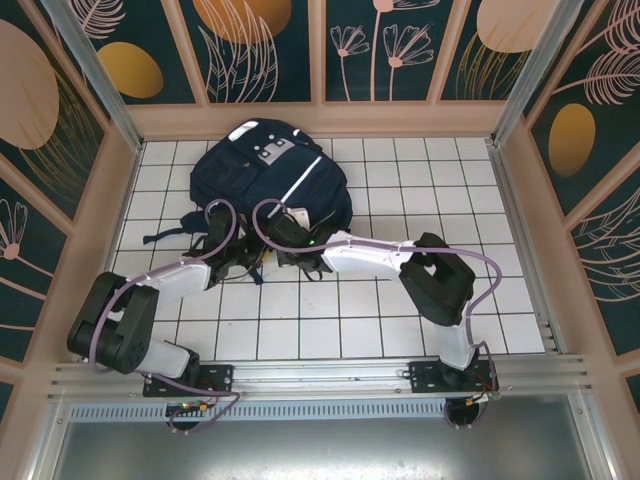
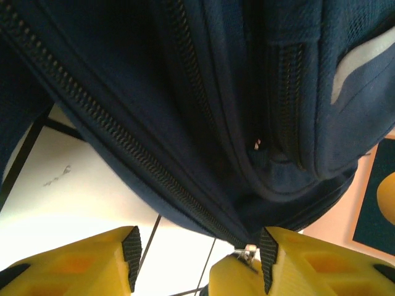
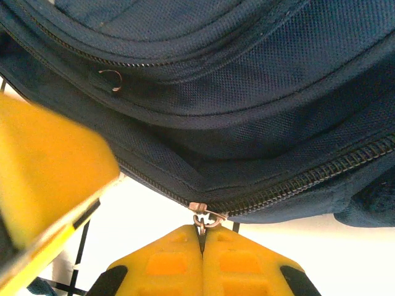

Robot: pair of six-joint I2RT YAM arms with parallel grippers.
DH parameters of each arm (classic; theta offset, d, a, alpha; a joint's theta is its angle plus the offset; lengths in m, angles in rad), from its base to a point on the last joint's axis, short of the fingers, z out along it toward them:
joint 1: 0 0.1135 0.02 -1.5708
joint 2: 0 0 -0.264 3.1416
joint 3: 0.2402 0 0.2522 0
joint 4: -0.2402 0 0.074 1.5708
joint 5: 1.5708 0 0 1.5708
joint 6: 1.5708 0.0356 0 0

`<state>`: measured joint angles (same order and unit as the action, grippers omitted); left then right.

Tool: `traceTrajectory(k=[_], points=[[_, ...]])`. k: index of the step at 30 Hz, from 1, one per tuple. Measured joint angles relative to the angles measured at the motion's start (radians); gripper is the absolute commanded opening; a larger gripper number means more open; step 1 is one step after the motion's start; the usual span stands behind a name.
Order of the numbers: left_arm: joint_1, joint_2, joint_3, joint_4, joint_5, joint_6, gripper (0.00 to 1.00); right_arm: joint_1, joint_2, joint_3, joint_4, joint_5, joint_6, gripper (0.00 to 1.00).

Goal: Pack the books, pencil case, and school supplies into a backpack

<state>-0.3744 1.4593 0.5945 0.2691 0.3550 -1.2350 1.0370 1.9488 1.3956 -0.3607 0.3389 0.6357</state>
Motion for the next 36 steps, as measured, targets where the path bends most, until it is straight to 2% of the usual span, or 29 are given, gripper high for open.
traceTrajectory(k=[3, 7, 12, 18, 21, 27, 32, 36], points=[[-0.013, 0.048, 0.015, 0.045, -0.006, -0.016, 0.39, 0.002, 0.0, -0.003, 0.002, 0.004, 0.003, 0.0], [-0.033, 0.099, 0.017, 0.082, -0.021, -0.039, 0.01, 0.005, -0.002, -0.005, 0.003, 0.012, 0.01, 0.0], [-0.042, 0.084, 0.037, 0.027, -0.06, -0.033, 0.0, 0.005, -0.009, -0.025, 0.012, 0.027, 0.018, 0.0], [-0.023, -0.023, 0.043, -0.127, -0.113, 0.0, 0.0, -0.005, -0.056, -0.089, 0.037, 0.034, 0.018, 0.0], [0.034, -0.089, 0.019, -0.196, -0.121, 0.023, 0.0, -0.034, -0.098, -0.134, 0.04, 0.037, 0.018, 0.0], [0.202, -0.177, -0.017, -0.296, -0.108, 0.098, 0.0, -0.123, -0.148, -0.206, 0.043, 0.031, -0.001, 0.0], [0.335, -0.162, 0.021, -0.37, -0.052, 0.186, 0.0, -0.134, -0.148, -0.21, 0.066, -0.001, -0.031, 0.0], [0.43, -0.077, 0.112, -0.431, -0.023, 0.253, 0.0, -0.119, -0.148, -0.201, 0.081, -0.037, -0.058, 0.0]])
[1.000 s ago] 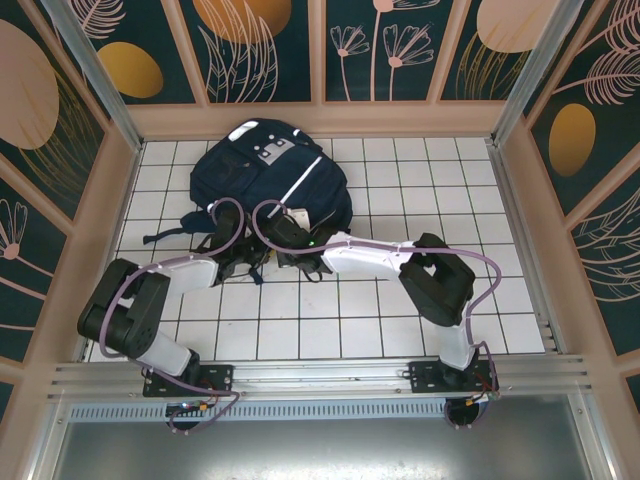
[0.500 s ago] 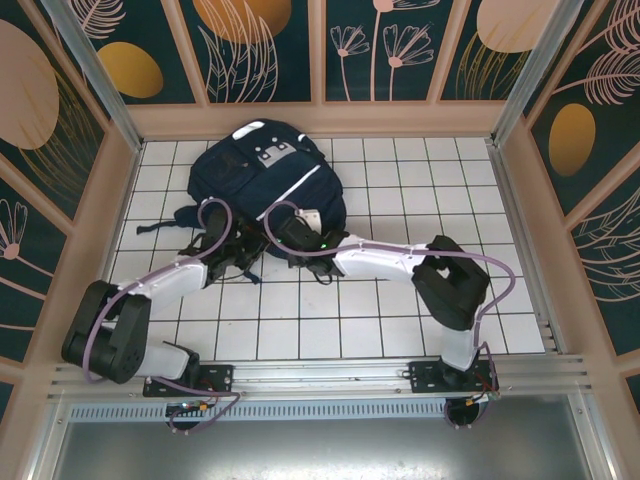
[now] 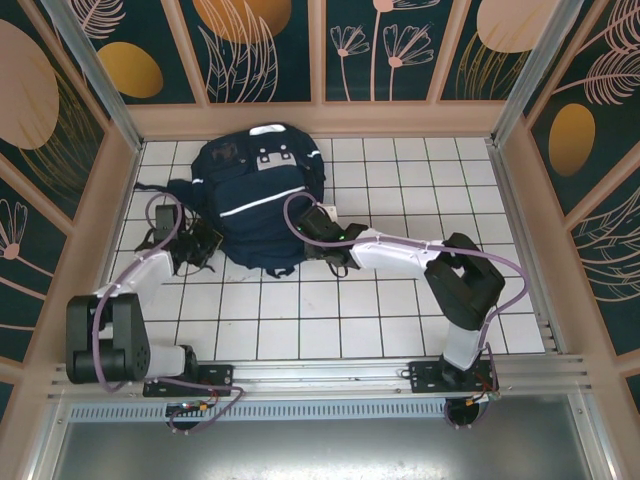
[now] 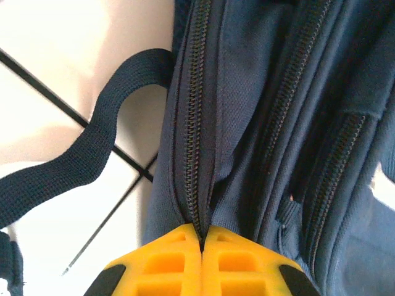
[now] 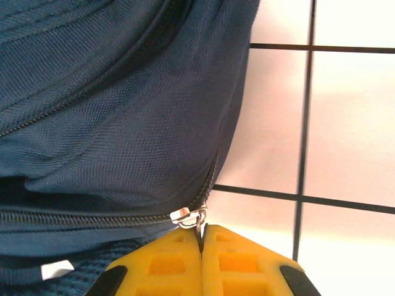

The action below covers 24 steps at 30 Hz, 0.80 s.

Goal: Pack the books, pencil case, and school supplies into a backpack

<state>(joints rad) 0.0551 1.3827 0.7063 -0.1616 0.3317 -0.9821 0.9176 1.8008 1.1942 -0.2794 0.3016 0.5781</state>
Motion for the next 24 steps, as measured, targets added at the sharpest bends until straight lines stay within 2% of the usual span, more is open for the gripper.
traceTrajectory(k=[3, 5, 7, 9, 12, 18, 24], points=[[0.027, 0.079, 0.089, -0.047, -0.005, 0.056, 0.0, 0.029, 0.01, 0.035, -0.005, -0.013, -0.008, 0.0], [0.039, 0.12, 0.138, -0.07, -0.023, 0.09, 0.14, 0.048, 0.032, 0.074, -0.013, -0.013, -0.016, 0.0], [0.047, 0.132, 0.159, -0.076, -0.041, 0.114, 0.36, 0.066, 0.056, 0.106, -0.019, -0.012, -0.021, 0.0], [0.052, 0.122, 0.159, -0.077, -0.055, 0.125, 0.51, 0.076, 0.076, 0.13, -0.029, -0.012, -0.023, 0.0], [0.058, 0.086, 0.14, -0.069, -0.048, 0.122, 0.53, 0.079, 0.089, 0.145, -0.041, -0.012, -0.024, 0.0], [0.034, -0.09, -0.009, -0.05, 0.006, 0.062, 0.52, 0.079, 0.09, 0.146, -0.043, -0.013, -0.024, 0.0], [-0.124, -0.223, -0.153, -0.005, 0.051, -0.074, 0.51, 0.079, 0.093, 0.15, -0.046, -0.016, -0.031, 0.0]])
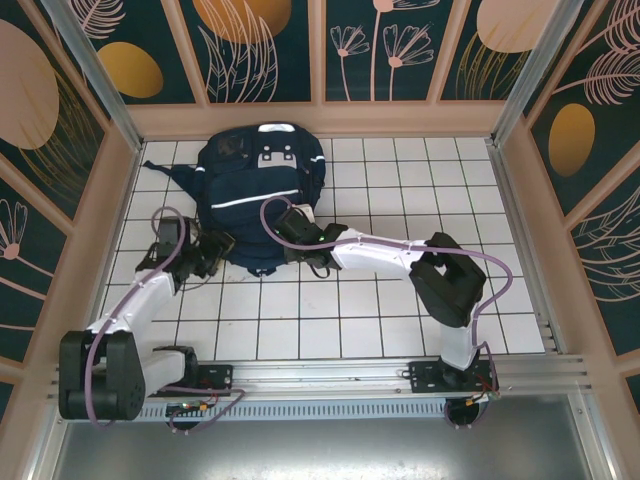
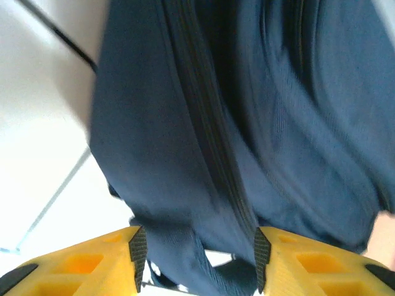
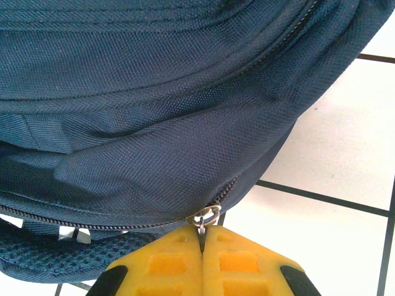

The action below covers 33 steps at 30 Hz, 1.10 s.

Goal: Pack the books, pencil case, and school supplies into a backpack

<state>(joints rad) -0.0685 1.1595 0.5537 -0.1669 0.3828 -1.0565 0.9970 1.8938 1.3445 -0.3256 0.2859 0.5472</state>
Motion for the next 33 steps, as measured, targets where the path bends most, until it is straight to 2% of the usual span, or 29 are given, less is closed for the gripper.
traceTrajectory(k=[5, 12, 18, 19, 21, 24, 25, 33], points=[[-0.146, 0.005, -0.003, 0.069, 0.0, -0.105, 0.51, 0.001, 0.0, 0.001, 0.0, 0.0, 0.0, 0.0], [-0.316, 0.142, 0.069, 0.171, -0.051, -0.201, 0.48, 0.011, 0.003, 0.002, 0.0, 0.0, 0.0, 0.0], [-0.351, 0.246, 0.098, 0.195, -0.099, -0.235, 0.48, 0.021, 0.006, 0.009, -0.003, 0.001, 0.001, 0.0], [-0.351, 0.261, 0.108, 0.195, -0.108, -0.237, 0.47, 0.022, 0.006, 0.009, -0.005, 0.001, 0.001, 0.0], [-0.351, 0.282, 0.123, 0.195, -0.128, -0.244, 0.36, 0.024, 0.01, 0.011, -0.008, 0.002, 0.001, 0.0], [-0.353, 0.308, 0.135, 0.194, -0.159, -0.253, 0.04, 0.026, 0.015, 0.015, -0.008, 0.003, 0.001, 0.0], [-0.354, 0.314, 0.135, 0.193, -0.167, -0.256, 0.0, 0.026, 0.016, 0.016, -0.008, 0.003, 0.001, 0.0], [-0.356, 0.288, 0.133, 0.162, -0.213, -0.256, 0.0, 0.025, 0.019, 0.018, -0.006, 0.002, 0.001, 0.0]])
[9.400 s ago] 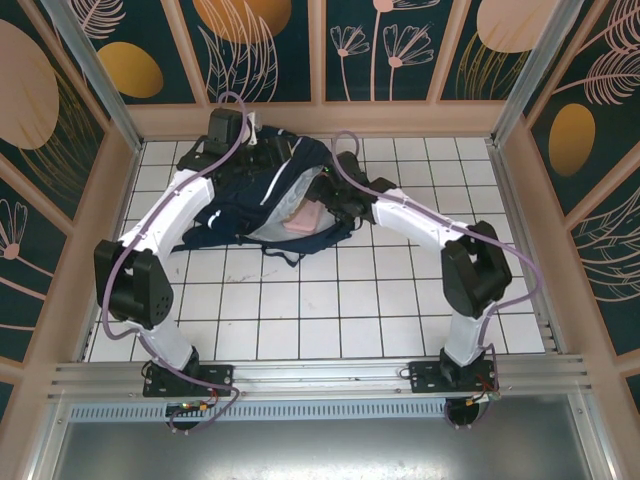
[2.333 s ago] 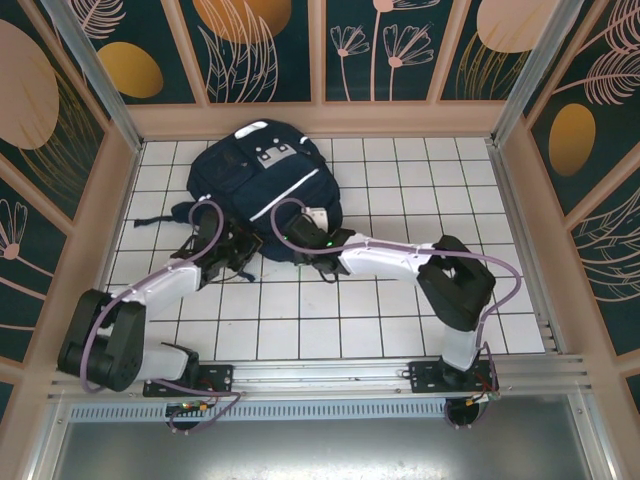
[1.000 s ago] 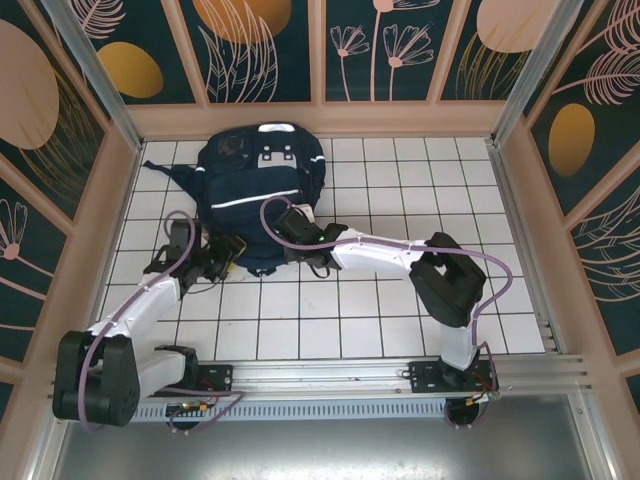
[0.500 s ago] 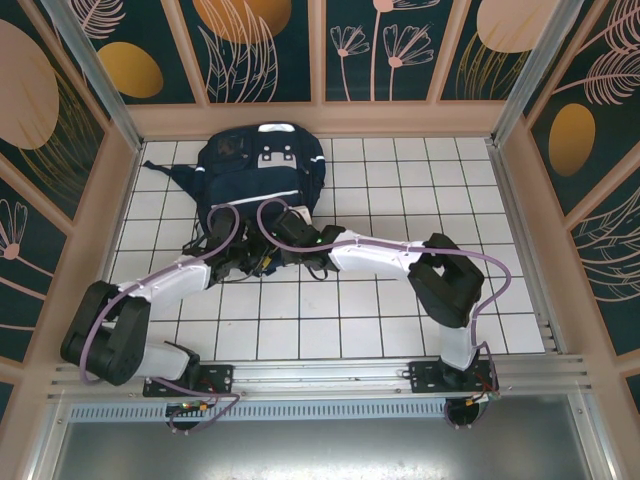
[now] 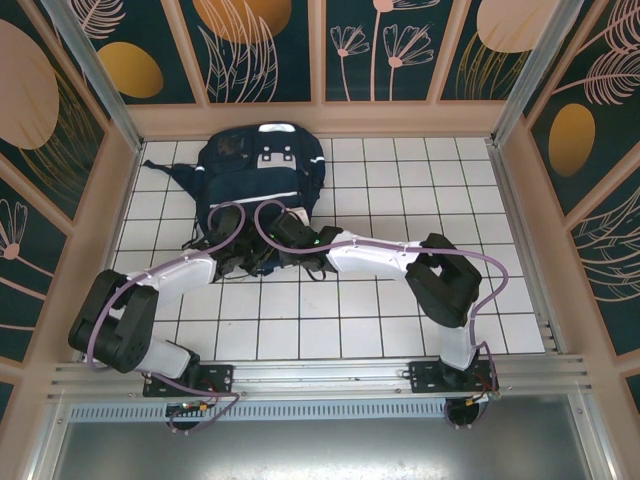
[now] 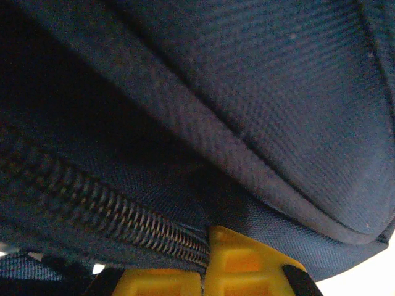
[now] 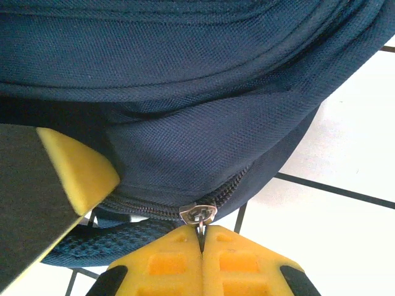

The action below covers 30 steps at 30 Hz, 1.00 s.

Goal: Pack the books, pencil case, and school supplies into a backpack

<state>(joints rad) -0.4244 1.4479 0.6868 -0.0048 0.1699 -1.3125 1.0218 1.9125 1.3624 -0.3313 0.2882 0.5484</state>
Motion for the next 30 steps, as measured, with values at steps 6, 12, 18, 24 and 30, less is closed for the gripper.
traceTrajectory(k=[6, 12, 18, 24, 30], points=[[0.068, -0.106, -0.045, -0.052, -0.004, 0.017, 0.0, -0.016, -0.002, -0.018, 0.038, -0.011, 0.0, 0.0], [0.16, -0.226, -0.066, -0.145, -0.014, 0.071, 0.0, -0.054, -0.008, -0.037, 0.078, -0.021, -0.005, 0.0], [0.203, -0.322, -0.066, -0.251, -0.032, 0.132, 0.0, -0.115, -0.009, -0.057, 0.111, -0.035, -0.04, 0.0], [0.213, -0.407, -0.036, -0.365, -0.065, 0.188, 0.0, -0.184, 0.035, -0.034, 0.124, -0.055, -0.096, 0.0], [0.218, -0.467, -0.019, -0.431, -0.075, 0.225, 0.0, -0.26, 0.135, 0.048, 0.13, -0.084, -0.143, 0.0]])
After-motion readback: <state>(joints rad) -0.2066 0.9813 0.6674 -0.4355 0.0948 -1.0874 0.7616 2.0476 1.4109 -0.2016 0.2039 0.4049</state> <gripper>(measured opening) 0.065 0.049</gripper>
